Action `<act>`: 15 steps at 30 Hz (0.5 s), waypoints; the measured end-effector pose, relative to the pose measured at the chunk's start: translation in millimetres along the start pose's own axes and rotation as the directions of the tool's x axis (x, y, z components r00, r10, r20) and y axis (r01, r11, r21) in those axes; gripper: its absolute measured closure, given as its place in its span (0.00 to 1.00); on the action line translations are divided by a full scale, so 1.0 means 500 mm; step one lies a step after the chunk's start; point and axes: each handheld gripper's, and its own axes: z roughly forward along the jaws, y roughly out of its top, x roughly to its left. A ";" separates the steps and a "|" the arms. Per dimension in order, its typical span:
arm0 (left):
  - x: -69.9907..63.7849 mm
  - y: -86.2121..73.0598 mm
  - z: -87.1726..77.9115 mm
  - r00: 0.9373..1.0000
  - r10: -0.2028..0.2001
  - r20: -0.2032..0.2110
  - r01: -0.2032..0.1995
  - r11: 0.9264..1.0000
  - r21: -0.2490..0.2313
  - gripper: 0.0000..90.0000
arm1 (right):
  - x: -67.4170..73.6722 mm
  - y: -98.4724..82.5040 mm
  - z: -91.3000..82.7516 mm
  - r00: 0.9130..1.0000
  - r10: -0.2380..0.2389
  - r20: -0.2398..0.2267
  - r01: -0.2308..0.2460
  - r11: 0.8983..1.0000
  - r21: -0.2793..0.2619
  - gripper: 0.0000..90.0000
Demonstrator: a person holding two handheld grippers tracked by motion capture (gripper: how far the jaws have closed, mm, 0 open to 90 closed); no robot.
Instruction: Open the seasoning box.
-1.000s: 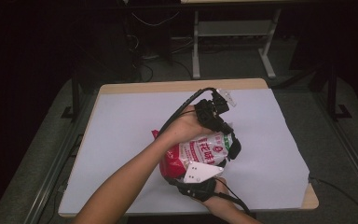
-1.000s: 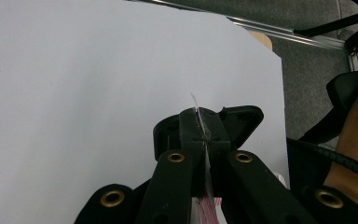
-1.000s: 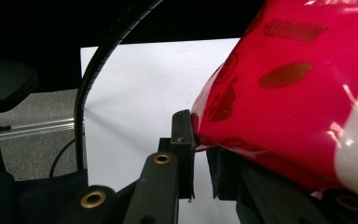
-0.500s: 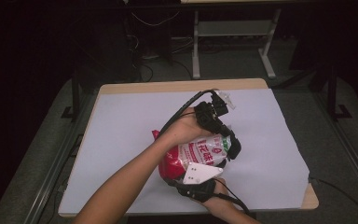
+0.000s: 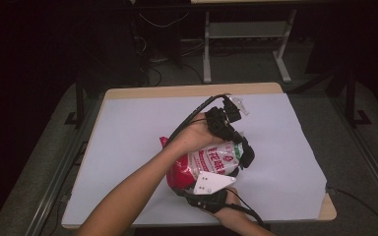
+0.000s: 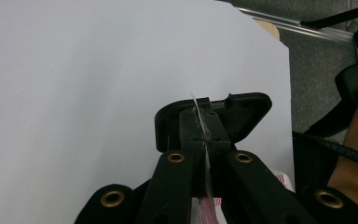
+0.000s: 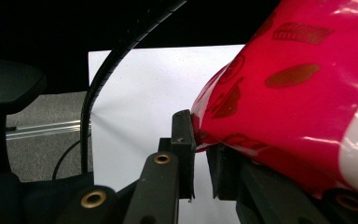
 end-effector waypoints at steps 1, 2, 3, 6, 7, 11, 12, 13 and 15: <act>0.000 0.001 0.000 1.000 0.006 -0.004 -0.006 1.000 0.007 1.00 | 0.000 0.000 0.000 1.000 0.000 0.000 0.000 1.000 0.000 0.90; 0.000 0.001 0.001 1.000 0.005 -0.004 -0.005 1.000 0.008 1.00 | 0.000 0.001 -0.001 1.000 0.000 -0.004 0.000 1.000 -0.008 0.90; 0.000 0.002 0.001 1.000 0.006 -0.009 -0.006 1.000 0.008 1.00 | 0.000 0.001 -0.001 1.000 0.000 -0.006 0.000 1.000 -0.009 0.90; 0.000 0.004 0.000 1.000 0.005 -0.010 -0.005 1.000 0.009 1.00 | 0.000 0.001 -0.002 1.000 -0.001 -0.003 0.001 1.000 -0.011 0.90; 0.000 0.004 0.002 1.000 0.007 -0.012 -0.006 1.000 0.013 1.00 | 0.000 0.002 -0.003 1.000 -0.002 -0.003 0.002 1.000 -0.014 0.90; -0.001 0.005 0.004 1.000 0.005 -0.015 -0.004 1.000 0.025 1.00 | -0.001 0.003 -0.005 1.000 -0.005 -0.008 0.005 1.000 -0.025 0.90; -0.001 0.005 0.004 1.000 0.005 -0.015 -0.004 1.000 0.025 1.00 | -0.001 0.003 -0.005 1.000 -0.005 -0.008 0.005 1.000 -0.025 0.90; -0.001 0.006 0.004 1.000 0.005 -0.019 -0.004 1.000 0.026 1.00 | -0.001 0.004 -0.005 1.000 -0.006 -0.008 0.005 1.000 -0.025 0.90; 0.000 0.007 0.003 1.000 0.005 -0.023 -0.004 1.000 0.025 1.00 | -0.003 0.004 -0.006 1.000 -0.008 -0.007 0.008 0.999 -0.034 0.90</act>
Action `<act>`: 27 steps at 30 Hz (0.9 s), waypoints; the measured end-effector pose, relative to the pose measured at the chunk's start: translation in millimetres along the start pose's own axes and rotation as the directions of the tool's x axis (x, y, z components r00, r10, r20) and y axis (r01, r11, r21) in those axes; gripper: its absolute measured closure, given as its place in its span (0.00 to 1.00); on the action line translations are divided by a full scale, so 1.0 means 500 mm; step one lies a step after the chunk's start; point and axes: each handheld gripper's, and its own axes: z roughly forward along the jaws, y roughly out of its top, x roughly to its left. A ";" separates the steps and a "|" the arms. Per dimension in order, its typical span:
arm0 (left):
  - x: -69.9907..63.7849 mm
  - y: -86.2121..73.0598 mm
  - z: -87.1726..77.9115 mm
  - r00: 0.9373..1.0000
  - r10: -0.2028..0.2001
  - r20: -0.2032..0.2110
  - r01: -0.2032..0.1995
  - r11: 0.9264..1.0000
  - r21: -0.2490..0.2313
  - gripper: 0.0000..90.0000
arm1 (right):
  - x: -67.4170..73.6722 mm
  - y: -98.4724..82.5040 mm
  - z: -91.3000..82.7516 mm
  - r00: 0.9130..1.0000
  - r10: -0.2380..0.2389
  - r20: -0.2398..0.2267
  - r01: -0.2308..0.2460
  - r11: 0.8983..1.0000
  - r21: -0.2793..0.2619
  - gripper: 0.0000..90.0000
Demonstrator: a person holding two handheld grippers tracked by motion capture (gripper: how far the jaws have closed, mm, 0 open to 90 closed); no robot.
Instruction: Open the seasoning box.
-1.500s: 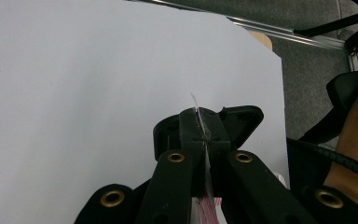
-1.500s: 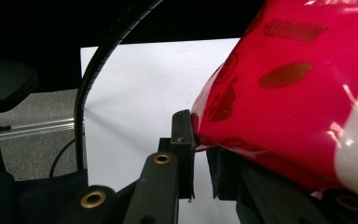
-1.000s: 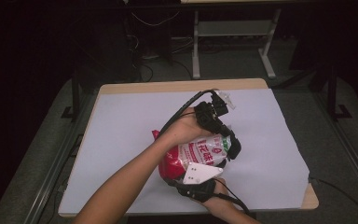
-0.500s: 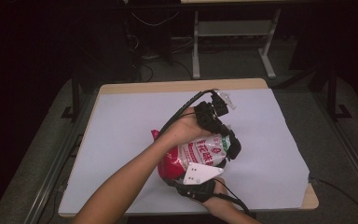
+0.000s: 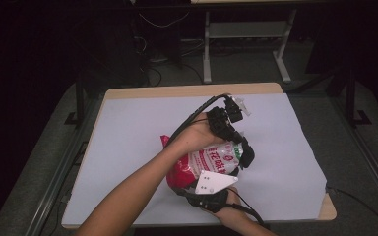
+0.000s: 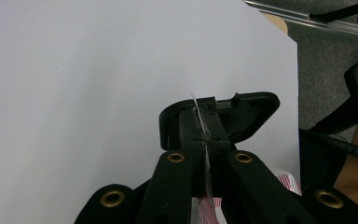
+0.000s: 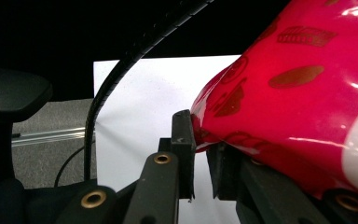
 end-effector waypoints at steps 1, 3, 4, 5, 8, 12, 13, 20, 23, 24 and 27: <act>0.000 0.000 0.000 1.000 0.000 0.000 0.000 1.000 0.000 1.00 | 0.000 0.000 0.000 1.000 0.000 0.000 0.000 1.000 0.000 0.90; 0.002 0.002 -0.002 1.000 0.001 -0.004 -0.001 1.000 0.003 1.00 | -0.002 0.001 -0.001 1.000 0.005 0.001 -0.005 1.000 -0.001 0.90; 0.002 0.002 -0.002 1.000 0.001 -0.004 -0.001 1.000 0.003 1.00 | -0.003 0.001 -0.001 1.000 0.004 0.003 -0.004 1.000 -0.004 0.90; 0.002 0.003 -0.003 1.000 0.000 -0.007 0.000 1.000 -0.001 1.00 | -0.004 0.002 -0.001 1.000 0.007 0.001 -0.007 1.000 -0.007 0.90; 0.002 0.005 -0.003 1.000 -0.001 -0.008 0.001 1.000 0.003 1.00 | -0.007 0.004 -0.003 1.000 0.011 -0.003 -0.011 1.000 -0.017 0.90; 0.003 0.006 -0.002 1.000 0.000 -0.007 0.000 1.000 0.007 1.00 | -0.009 0.004 -0.004 1.000 0.009 -0.001 -0.009 1.000 -0.019 0.90; 0.003 0.006 -0.002 1.000 -0.001 -0.007 0.001 1.000 0.008 1.00 | -0.009 0.004 -0.004 1.000 0.009 -0.001 -0.009 1.000 -0.019 0.90; 0.003 0.007 0.000 1.000 -0.001 -0.011 0.001 1.000 0.013 1.00 | -0.009 0.006 -0.006 1.000 0.008 -0.005 -0.008 0.999 -0.032 0.90; 0.003 0.007 0.000 1.000 0.000 -0.013 0.000 1.000 0.015 1.00 | -0.009 0.006 -0.006 1.000 0.008 -0.005 -0.008 0.999 -0.037 0.90; 0.004 0.007 0.000 1.000 0.003 -0.014 -0.003 1.000 0.018 1.00 | -0.010 0.007 -0.007 1.000 0.009 -0.008 -0.009 0.999 -0.041 0.90; 0.004 0.007 0.000 1.000 0.002 -0.014 -0.001 1.000 0.019 1.00 | -0.010 0.008 -0.007 1.000 0.010 -0.010 -0.010 0.999 -0.045 0.90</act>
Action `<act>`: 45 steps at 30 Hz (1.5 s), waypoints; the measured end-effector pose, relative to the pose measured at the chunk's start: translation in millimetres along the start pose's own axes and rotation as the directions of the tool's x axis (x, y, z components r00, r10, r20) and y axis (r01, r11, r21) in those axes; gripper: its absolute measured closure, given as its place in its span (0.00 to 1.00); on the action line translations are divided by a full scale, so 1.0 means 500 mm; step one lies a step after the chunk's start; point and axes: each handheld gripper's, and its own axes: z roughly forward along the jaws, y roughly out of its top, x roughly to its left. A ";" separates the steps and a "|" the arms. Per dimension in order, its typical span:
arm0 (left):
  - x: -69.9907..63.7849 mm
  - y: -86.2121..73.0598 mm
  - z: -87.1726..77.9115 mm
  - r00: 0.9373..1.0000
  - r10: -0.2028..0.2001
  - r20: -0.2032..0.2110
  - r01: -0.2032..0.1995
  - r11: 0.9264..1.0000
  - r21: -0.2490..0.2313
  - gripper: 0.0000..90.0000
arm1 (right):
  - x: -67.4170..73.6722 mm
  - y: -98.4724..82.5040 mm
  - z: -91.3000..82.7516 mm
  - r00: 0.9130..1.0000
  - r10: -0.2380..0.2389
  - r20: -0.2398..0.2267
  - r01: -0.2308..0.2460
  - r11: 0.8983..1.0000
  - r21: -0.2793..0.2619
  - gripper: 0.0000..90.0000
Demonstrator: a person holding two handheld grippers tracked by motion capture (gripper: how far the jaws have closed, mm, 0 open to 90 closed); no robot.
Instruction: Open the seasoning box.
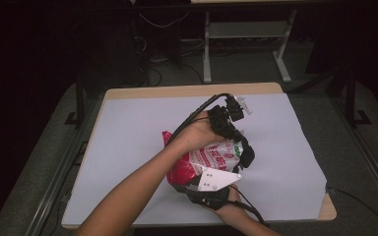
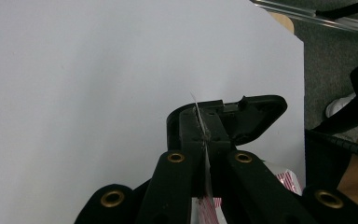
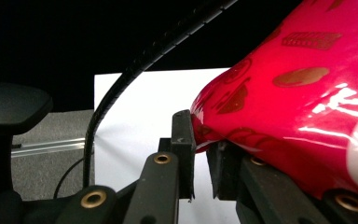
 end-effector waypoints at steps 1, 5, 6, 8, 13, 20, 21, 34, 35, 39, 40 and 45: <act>0.001 0.000 0.000 1.000 0.002 0.000 -0.002 1.000 0.005 1.00 | 0.001 0.000 0.000 1.000 0.001 0.000 -0.001 1.000 0.000 0.90; 0.000 0.000 0.006 1.000 0.011 -0.005 -0.010 1.000 0.020 1.00 | 0.002 0.002 0.000 1.000 0.006 -0.004 -0.006 1.000 -0.009 0.90; 0.000 0.000 0.006 1.000 0.011 -0.005 -0.010 1.000 0.020 1.00 | 0.002 0.002 0.000 1.000 0.006 -0.004 -0.006 1.000 -0.009 0.90; -0.001 0.001 0.007 1.000 0.008 -0.008 -0.008 1.000 0.022 1.00 | 0.001 0.003 -0.001 1.000 0.002 -0.004 -0.002 1.000 -0.016 0.90; 0.001 0.000 0.011 1.000 0.002 -0.004 -0.002 1.000 0.025 1.00 | -0.002 0.003 -0.003 1.000 0.003 -0.005 -0.003 1.000 -0.019 0.90; 0.002 0.001 0.012 1.000 0.007 -0.004 -0.007 1.000 0.028 1.00 | -0.001 0.003 -0.003 1.000 0.001 -0.004 -0.001 1.000 -0.017 0.90; 0.001 0.000 0.012 1.000 -0.001 -0.005 0.001 1.000 0.024 1.00 | -0.002 0.002 -0.003 1.000 0.001 -0.004 -0.001 1.000 -0.017 0.90; 0.022 -0.005 0.003 0.999 -0.024 -0.037 0.024 1.000 0.007 1.00 | -0.006 0.000 -0.001 1.000 0.003 0.000 -0.003 1.000 -0.012 0.90; 0.025 -0.006 0.005 0.999 -0.037 -0.034 0.037 0.999 0.004 1.00 | -0.007 0.000 -0.002 1.000 0.008 0.000 -0.008 1.000 -0.014 0.90; 0.029 -0.006 0.008 0.999 -0.041 -0.036 0.041 0.999 0.006 1.00 | -0.008 0.001 -0.004 1.000 0.011 0.005 -0.011 1.000 -0.016 0.90; 0.030 -0.006 0.009 0.999 -0.041 -0.036 0.042 0.999 0.004 1.00 | -0.008 0.001 -0.006 1.000 0.011 0.003 -0.011 1.000 -0.017 0.90; 0.031 -0.006 0.009 0.998 -0.039 -0.038 0.040 0.999 0.008 1.00 | -0.009 0.000 -0.005 1.000 0.010 0.004 -0.009 1.000 -0.016 0.90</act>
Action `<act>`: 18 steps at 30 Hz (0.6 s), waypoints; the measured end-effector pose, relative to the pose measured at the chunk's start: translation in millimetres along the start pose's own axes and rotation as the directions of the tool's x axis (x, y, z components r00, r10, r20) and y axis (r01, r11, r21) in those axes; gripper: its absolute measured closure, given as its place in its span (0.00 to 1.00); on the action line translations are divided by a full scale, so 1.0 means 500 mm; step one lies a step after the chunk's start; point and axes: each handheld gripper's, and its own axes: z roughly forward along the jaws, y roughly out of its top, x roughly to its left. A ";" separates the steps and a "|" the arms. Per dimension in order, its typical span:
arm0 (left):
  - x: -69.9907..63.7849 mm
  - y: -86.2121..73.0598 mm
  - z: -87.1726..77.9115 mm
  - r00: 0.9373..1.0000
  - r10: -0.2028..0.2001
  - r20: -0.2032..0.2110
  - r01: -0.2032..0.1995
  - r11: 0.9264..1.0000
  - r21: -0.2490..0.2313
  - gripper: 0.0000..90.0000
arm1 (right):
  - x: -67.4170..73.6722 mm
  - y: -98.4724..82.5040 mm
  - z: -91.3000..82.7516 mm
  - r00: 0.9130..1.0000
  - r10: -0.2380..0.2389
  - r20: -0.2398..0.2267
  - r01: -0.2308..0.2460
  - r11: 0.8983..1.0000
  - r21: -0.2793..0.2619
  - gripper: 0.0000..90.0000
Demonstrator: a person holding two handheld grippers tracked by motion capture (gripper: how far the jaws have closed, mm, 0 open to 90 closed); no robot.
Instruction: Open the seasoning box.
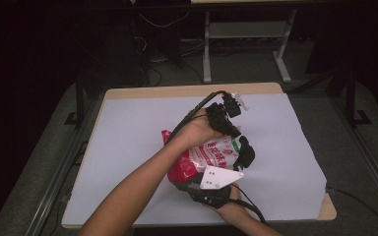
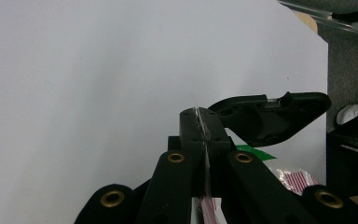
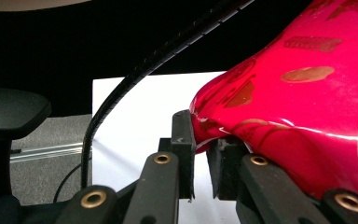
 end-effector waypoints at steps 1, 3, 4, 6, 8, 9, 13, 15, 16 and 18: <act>0.000 0.000 0.000 1.000 -0.002 0.001 0.002 1.000 0.000 1.00 | 0.000 0.000 0.000 1.000 0.001 -0.001 -0.001 1.000 -0.001 0.90; 0.000 0.000 0.001 1.000 -0.003 0.002 0.003 1.000 0.004 1.00 | -0.001 0.000 0.000 1.000 0.000 0.000 0.000 1.000 0.000 0.90; -0.001 0.001 0.003 1.000 -0.003 0.004 0.003 1.000 0.005 1.00 | -0.001 0.000 0.000 1.000 0.001 0.000 -0.001 1.000 -0.002 0.90; -0.002 0.001 0.003 1.000 0.001 0.003 -0.001 1.000 0.007 1.00 | -0.001 0.000 0.000 1.000 0.002 0.000 -0.002 1.000 -0.004 0.90; -0.003 0.001 0.004 1.000 0.006 0.005 -0.006 1.000 0.009 1.00 | -0.001 0.001 -0.001 1.000 0.001 -0.001 -0.001 1.000 -0.006 0.90; -0.003 0.001 0.004 1.000 0.006 0.005 -0.006 1.000 0.009 1.00 | 0.000 0.001 -0.001 1.000 0.002 -0.002 -0.002 1.000 -0.007 0.90; -0.006 0.002 0.004 1.000 0.003 0.008 -0.003 1.000 0.011 1.00 | -0.001 0.001 -0.002 1.000 0.001 -0.002 -0.001 1.000 -0.009 0.90; -0.006 0.003 0.005 1.000 0.003 0.008 -0.003 1.000 0.013 1.00 | -0.001 0.001 -0.002 1.000 0.001 -0.001 -0.001 1.000 -0.012 0.90; -0.006 0.003 0.005 1.000 0.003 0.008 -0.003 1.000 0.012 1.00 | -0.002 0.001 -0.002 1.000 0.002 -0.001 -0.002 1.000 -0.013 0.90; -0.006 0.004 0.006 1.000 0.004 0.007 -0.004 1.000 0.012 1.00 | -0.002 0.002 -0.002 1.000 0.002 -0.002 -0.002 1.000 -0.013 0.90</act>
